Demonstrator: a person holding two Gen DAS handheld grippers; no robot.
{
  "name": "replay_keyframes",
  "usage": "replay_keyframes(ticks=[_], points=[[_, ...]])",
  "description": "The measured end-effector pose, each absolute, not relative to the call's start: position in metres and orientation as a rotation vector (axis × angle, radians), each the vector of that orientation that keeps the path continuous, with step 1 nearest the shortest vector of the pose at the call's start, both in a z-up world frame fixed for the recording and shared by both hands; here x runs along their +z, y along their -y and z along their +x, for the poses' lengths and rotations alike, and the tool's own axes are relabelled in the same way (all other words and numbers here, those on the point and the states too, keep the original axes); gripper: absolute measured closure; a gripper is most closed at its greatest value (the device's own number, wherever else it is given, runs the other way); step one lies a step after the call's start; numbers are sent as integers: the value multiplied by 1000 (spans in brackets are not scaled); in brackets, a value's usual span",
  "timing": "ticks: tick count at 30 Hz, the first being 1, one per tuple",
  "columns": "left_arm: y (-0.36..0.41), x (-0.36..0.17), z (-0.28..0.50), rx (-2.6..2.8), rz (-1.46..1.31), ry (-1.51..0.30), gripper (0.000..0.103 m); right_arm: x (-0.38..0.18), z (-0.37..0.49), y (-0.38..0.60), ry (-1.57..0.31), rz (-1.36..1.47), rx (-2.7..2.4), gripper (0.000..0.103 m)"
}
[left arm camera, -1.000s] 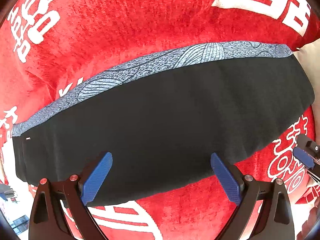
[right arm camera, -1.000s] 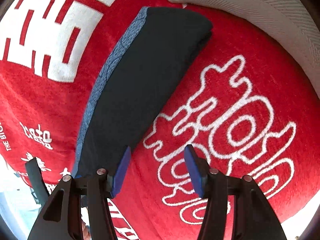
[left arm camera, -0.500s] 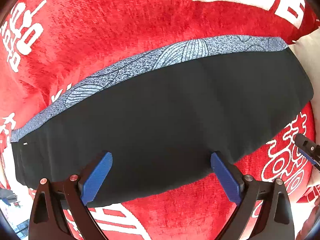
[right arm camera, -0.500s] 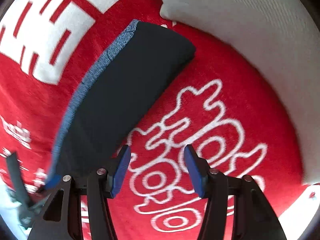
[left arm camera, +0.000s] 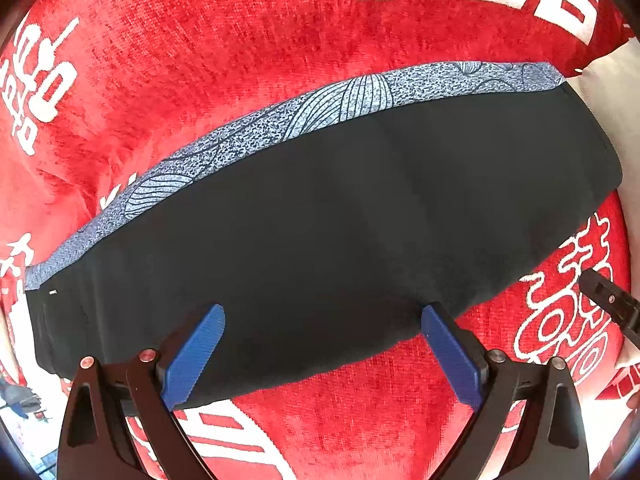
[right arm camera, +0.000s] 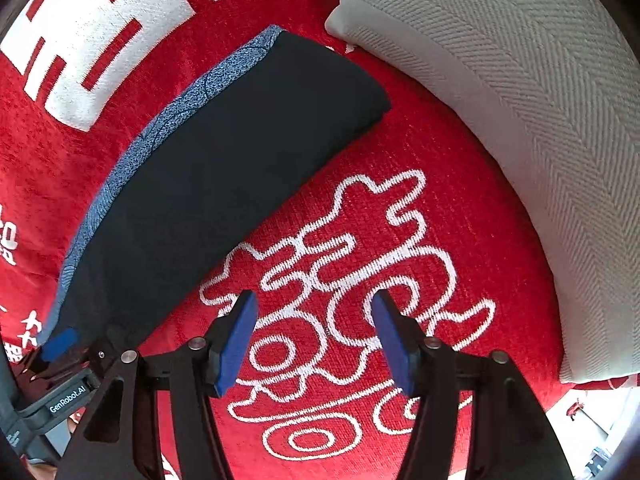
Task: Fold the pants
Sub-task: 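Press the folded black trousers flat with the left tool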
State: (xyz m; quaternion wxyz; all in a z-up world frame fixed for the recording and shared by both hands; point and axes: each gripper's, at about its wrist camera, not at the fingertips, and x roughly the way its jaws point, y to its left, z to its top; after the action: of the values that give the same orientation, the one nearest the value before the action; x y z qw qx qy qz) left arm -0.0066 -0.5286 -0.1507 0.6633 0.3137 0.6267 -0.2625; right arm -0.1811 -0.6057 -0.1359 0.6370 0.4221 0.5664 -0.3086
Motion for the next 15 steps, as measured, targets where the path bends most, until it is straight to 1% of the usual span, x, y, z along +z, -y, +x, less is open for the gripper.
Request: replay_keyframes(ticks=[15], points=[[535,-148,-9,-603,709,-1411,3,-134,-178,611,-1299,964,-709,39]])
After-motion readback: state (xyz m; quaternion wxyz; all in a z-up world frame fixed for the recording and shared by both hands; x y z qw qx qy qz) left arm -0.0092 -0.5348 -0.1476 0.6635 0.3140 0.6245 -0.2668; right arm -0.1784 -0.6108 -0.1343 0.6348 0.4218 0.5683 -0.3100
